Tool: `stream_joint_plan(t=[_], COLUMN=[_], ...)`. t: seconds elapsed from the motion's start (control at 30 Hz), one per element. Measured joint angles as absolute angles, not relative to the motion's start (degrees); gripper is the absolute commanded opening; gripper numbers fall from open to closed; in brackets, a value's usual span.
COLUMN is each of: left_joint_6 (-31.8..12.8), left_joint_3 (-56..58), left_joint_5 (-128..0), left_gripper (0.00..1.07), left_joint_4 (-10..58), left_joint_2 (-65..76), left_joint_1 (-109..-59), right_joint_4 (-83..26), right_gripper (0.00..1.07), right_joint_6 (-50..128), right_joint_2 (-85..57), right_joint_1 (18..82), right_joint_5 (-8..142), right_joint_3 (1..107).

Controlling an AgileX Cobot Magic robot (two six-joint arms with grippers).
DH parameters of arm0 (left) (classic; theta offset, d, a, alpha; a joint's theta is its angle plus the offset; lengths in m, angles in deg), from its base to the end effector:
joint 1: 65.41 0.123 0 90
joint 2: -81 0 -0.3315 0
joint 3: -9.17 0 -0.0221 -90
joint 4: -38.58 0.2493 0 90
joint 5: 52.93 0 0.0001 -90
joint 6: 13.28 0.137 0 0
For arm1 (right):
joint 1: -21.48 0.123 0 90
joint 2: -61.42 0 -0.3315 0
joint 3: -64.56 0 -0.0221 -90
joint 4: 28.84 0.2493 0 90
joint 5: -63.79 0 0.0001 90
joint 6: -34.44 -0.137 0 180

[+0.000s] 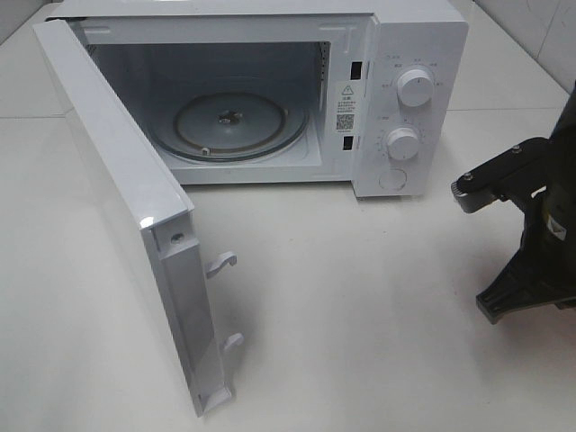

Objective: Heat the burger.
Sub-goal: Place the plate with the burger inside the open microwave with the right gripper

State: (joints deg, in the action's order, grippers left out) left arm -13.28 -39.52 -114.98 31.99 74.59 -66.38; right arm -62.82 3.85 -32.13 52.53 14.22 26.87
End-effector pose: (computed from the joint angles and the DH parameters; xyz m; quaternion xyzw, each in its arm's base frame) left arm -0.0164 -0.0136 0.2588 0.0107 0.8519 -0.0618 0.5200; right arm 0.2291 0.0698 0.1826 -0.1949 0.9556 -0.1933 0.1075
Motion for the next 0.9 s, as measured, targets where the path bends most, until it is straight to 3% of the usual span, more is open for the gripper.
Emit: stream_joint_plan(t=[0.9], left_joint_6=[-13.3], left_joint_3=[-39.5], left_joint_5=[-115.0], left_gripper=[0.98], left_joint_4=[32.0], left_joint_2=[74.6], left_joint_1=[-66.4], right_joint_4=[-63.6], right_gripper=[0.0], right_joint_6=[8.7], right_joint_2=[-32.1], right_joint_1=[68.5], right_joint_5=[11.4], right_joint_3=[26.9])
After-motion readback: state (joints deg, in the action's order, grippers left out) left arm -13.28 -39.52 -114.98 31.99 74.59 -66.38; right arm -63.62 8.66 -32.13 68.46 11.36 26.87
